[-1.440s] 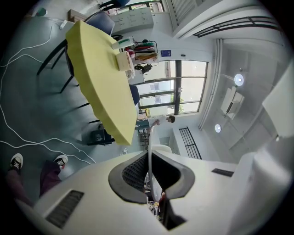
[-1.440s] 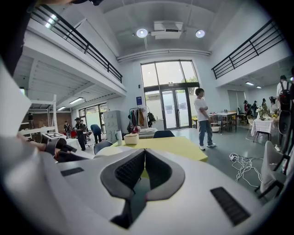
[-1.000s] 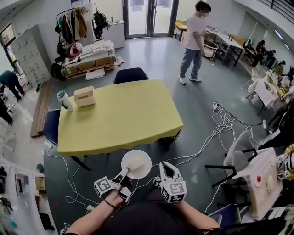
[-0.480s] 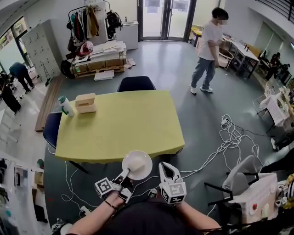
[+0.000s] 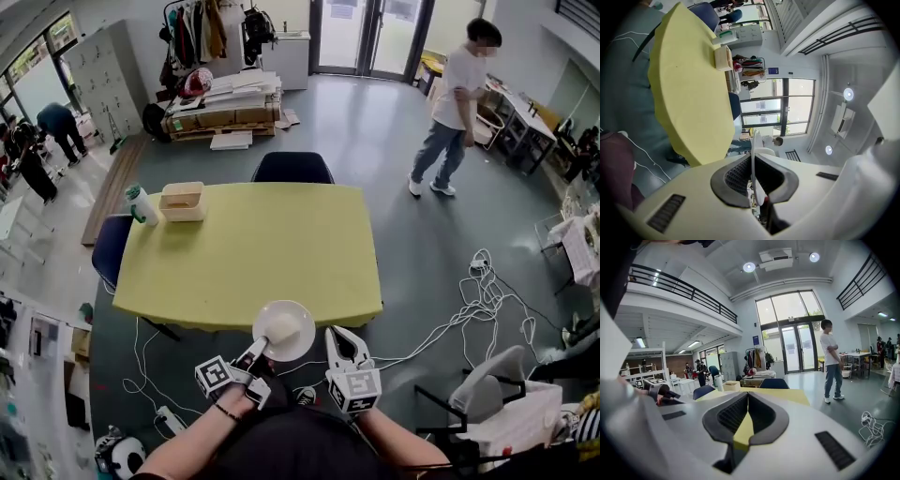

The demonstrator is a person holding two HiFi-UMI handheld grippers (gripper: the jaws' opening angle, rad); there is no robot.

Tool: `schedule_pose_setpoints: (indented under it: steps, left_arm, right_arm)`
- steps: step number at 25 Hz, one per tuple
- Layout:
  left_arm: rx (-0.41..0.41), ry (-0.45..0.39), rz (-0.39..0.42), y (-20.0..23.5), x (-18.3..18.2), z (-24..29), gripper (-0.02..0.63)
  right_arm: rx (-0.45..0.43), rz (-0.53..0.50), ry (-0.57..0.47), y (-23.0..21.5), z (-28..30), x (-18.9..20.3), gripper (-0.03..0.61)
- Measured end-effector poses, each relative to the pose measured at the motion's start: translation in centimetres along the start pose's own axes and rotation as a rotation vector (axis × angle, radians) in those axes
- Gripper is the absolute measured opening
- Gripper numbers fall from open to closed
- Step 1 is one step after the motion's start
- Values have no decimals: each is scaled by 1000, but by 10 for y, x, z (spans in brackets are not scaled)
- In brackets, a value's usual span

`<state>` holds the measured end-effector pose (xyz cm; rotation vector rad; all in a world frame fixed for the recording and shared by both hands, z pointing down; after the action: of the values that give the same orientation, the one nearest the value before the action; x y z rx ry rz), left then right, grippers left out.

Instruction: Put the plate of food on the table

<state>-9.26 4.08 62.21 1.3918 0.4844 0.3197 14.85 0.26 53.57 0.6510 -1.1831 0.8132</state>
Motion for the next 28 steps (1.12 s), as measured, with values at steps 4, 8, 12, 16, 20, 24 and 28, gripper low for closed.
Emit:
schedule_pose_setpoints:
  steps: [4, 8, 12, 16, 20, 24, 28]
  left_arm:
    - [8, 5, -14, -3, -15, 15, 21]
    - [-6, 30, -14, -3, -34, 36, 21]
    - [0, 66, -6, -11, -56, 60, 21]
    - [-10, 106, -6, -14, -81, 80, 22]
    - [-11, 148, 4, -19, -103, 102, 21]
    - [-43, 178, 21, -18, -123, 113, 21]
    - [-55, 208, 25, -22, -134, 125, 21]
  right_arm:
    - [-8, -4, 2, -2, 20, -3, 12]
    - [23, 6, 19, -13, 38, -6, 12]
    - [50, 3, 27, -21, 63, -15, 12]
    - [69, 9, 35, -24, 94, -25, 12]
    - [91, 13, 38, -27, 118, -36, 12]
    - [127, 8, 48, -30, 133, -42, 12]
    - [156, 11, 47, -34, 143, -47, 12]
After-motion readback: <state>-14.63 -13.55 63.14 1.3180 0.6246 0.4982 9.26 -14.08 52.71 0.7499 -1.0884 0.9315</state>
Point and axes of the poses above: the fingertips, and each gripper's own axes: z forward along the fingers, y to its left, x out of its underside, the point moved 8 cm from there along -z, backward along the fingers, and after that the axes turned 9 degrees about -z, right-handed, at the moved point
